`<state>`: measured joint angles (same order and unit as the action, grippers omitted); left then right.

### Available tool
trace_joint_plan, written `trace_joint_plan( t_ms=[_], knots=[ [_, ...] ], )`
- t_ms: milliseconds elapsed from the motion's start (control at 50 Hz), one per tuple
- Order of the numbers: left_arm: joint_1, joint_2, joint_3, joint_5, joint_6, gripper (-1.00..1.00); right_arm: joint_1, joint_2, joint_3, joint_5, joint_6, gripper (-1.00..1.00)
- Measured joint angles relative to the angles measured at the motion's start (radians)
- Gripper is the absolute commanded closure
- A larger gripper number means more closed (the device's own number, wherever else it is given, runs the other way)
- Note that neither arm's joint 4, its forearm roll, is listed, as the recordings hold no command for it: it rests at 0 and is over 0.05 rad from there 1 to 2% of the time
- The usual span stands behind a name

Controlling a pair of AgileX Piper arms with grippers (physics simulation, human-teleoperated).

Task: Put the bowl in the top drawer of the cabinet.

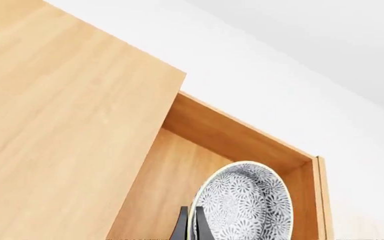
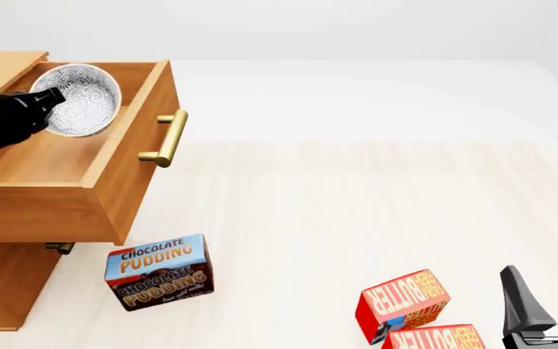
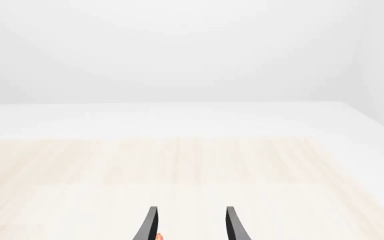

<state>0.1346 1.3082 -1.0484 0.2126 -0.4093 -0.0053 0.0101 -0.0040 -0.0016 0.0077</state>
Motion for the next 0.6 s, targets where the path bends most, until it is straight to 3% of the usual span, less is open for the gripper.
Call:
trace_joint_plan(
  t_ms=[540,560,600],
  knots=[
    [0.025,0.037,0.019,-0.019,0.004,1.0,0.0,0.0,0.0,0.0,0.0,-1.0],
    [0.025,0.037,0.019,-0.02,0.006,-1.0,0.0,0.0,0.0,0.0,0.0,-1.0],
    [0.026,0.037,0.019,-0.021,0.009,-1.0,0.0,0.0,0.0,0.0,0.0,-1.0]
  ],
)
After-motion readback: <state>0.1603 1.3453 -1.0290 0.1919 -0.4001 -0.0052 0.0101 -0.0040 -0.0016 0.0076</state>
